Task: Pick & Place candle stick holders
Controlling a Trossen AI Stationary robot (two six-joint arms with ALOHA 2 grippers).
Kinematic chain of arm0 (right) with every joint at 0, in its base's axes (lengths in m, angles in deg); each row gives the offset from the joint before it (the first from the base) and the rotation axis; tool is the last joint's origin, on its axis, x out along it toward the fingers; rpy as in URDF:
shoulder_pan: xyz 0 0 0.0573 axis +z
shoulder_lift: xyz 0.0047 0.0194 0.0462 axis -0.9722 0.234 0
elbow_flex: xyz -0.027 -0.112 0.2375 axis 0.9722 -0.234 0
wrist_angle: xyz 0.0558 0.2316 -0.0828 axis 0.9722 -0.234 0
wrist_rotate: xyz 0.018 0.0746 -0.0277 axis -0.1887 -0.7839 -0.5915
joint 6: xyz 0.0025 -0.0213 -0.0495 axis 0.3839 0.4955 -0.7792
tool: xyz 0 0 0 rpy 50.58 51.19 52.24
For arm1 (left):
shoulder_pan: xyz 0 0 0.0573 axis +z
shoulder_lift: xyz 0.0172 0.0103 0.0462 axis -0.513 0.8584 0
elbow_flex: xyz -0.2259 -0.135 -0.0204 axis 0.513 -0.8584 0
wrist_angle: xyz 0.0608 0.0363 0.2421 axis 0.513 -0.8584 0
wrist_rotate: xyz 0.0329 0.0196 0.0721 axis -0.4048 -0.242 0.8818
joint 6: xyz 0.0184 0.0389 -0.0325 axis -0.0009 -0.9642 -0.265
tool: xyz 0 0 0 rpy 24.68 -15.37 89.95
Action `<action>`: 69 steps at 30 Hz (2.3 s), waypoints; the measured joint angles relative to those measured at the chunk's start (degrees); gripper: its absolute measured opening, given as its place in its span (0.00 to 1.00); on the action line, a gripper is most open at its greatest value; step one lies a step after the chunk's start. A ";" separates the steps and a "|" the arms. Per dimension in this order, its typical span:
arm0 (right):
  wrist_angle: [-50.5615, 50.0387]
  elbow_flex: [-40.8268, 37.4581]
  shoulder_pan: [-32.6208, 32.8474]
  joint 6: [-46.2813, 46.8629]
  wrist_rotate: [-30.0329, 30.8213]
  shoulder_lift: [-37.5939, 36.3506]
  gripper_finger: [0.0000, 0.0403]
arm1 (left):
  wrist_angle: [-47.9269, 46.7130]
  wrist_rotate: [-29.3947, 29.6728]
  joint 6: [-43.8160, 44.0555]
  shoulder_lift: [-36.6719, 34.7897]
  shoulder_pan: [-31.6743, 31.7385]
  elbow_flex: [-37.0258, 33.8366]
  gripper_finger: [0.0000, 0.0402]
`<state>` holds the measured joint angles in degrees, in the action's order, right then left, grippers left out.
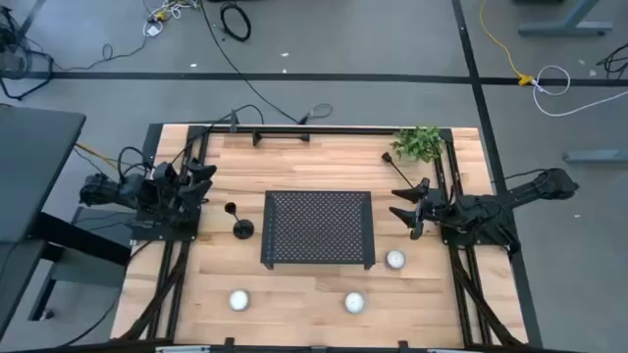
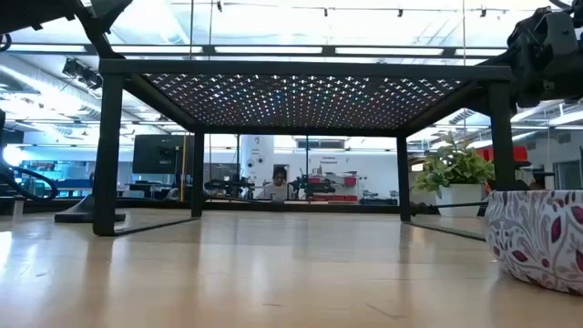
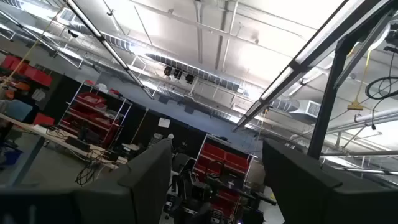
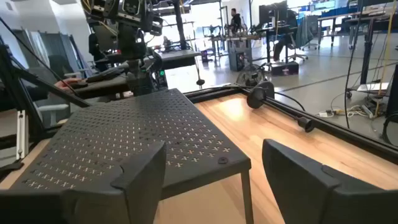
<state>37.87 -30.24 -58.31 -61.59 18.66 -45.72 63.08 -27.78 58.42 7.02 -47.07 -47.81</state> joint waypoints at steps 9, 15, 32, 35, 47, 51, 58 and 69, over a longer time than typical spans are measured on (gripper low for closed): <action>-0.02 0.00 0.00 -0.02 0.01 0.00 0.65 | 0.00 0.00 0.00 0.00 0.00 0.00 0.63; 0.00 -0.01 -0.01 -0.01 0.00 0.00 0.65 | 0.00 0.00 0.00 -0.02 0.01 0.00 0.63; -0.02 0.00 -0.02 0.00 0.00 0.00 0.65 | 0.00 0.00 0.00 0.00 0.00 0.00 0.63; -0.01 -0.01 -0.01 -0.02 0.01 0.01 0.65 | 0.00 0.00 0.00 -0.01 0.00 0.00 0.63; -0.01 0.00 -0.02 -0.02 0.02 0.02 0.65 | 0.19 0.69 -0.02 0.00 0.02 -0.02 0.63; 0.00 0.00 0.00 0.00 0.02 0.02 0.65 | 0.34 0.70 -0.07 0.00 0.02 -0.02 0.63; 0.00 0.00 -0.01 0.00 0.00 0.02 0.65 | -3.08 -2.59 -1.54 0.00 0.02 -0.02 0.63; 0.00 0.00 -0.01 -0.04 0.02 0.01 0.65 | -12.29 0.53 -1.57 0.04 0.00 -0.02 0.63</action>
<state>37.87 -30.24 -58.32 -61.63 18.68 -45.72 50.79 -27.25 56.84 7.07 -47.07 -47.84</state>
